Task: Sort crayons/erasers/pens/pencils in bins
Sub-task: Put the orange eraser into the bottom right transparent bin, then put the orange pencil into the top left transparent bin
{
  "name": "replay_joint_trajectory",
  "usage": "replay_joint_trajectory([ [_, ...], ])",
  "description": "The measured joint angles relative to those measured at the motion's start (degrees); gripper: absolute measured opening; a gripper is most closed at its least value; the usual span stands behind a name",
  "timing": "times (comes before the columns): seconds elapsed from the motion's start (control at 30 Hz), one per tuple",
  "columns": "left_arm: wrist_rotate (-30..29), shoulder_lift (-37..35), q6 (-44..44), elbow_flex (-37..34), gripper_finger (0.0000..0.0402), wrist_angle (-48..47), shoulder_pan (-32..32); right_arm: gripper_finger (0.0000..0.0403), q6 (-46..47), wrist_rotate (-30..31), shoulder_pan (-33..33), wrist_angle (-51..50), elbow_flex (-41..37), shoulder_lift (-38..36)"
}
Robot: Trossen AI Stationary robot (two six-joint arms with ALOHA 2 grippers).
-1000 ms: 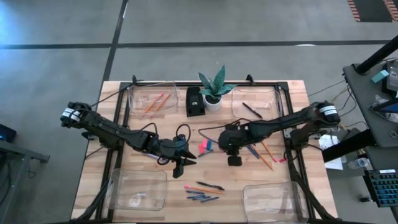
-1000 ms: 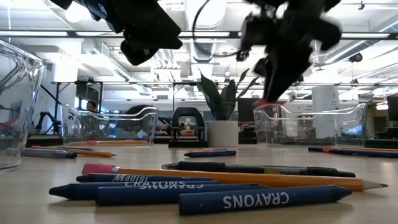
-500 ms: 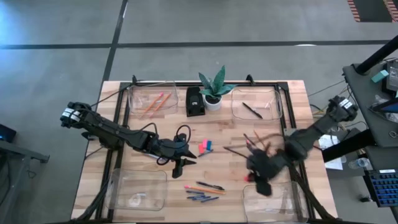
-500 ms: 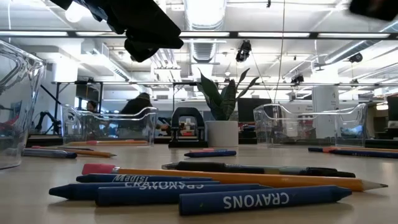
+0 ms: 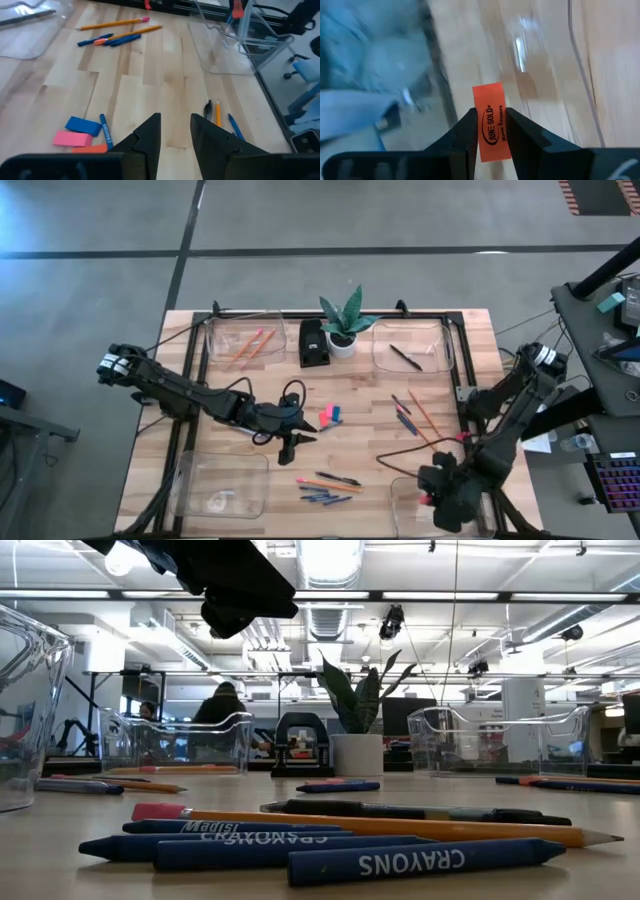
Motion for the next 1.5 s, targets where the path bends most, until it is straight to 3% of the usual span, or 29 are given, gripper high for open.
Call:
replay_joint_trajectory([
  [0.17, -0.6, 0.0, 0.0, 0.0, 0.0092, 1.0, 0.0, 0.0087, -0.7, -7.0, -1.6, -0.3, 0.0, 3.0],
  [0.57, -0.5, 0.0, 0.5, 0.8, 0.0092, 1.4, 0.1, 0.0083, -5.7, -9.5, -5.1, 0.0, 0.0, 10.2],
  [0.83, -0.5, -0.1, -0.1, 1.3, 0.0092, 1.6, 0.0, 0.0084, -12.2, -17.5, -6.3, 0.1, 0.0, 15.9],
  [1.0, -1.1, 0.1, -4.5, 0.6, 0.0092, 1.6, -0.3, 0.0084, -13.3, -17.0, -6.4, 0.0, 0.0, 16.4],
  [1.13, -1.3, 0.6, -4.8, 0.4, 0.0092, 1.5, -0.3, 0.0091, -13.2, -11.4, -6.4, -0.1, 0.0, 16.0],
  [1.5, -2.0, 0.7, -7.5, 0.4, 0.0092, 1.7, -0.3, 0.0152, -12.8, -10.9, -6.3, -0.3, 0.0, 16.3],
])
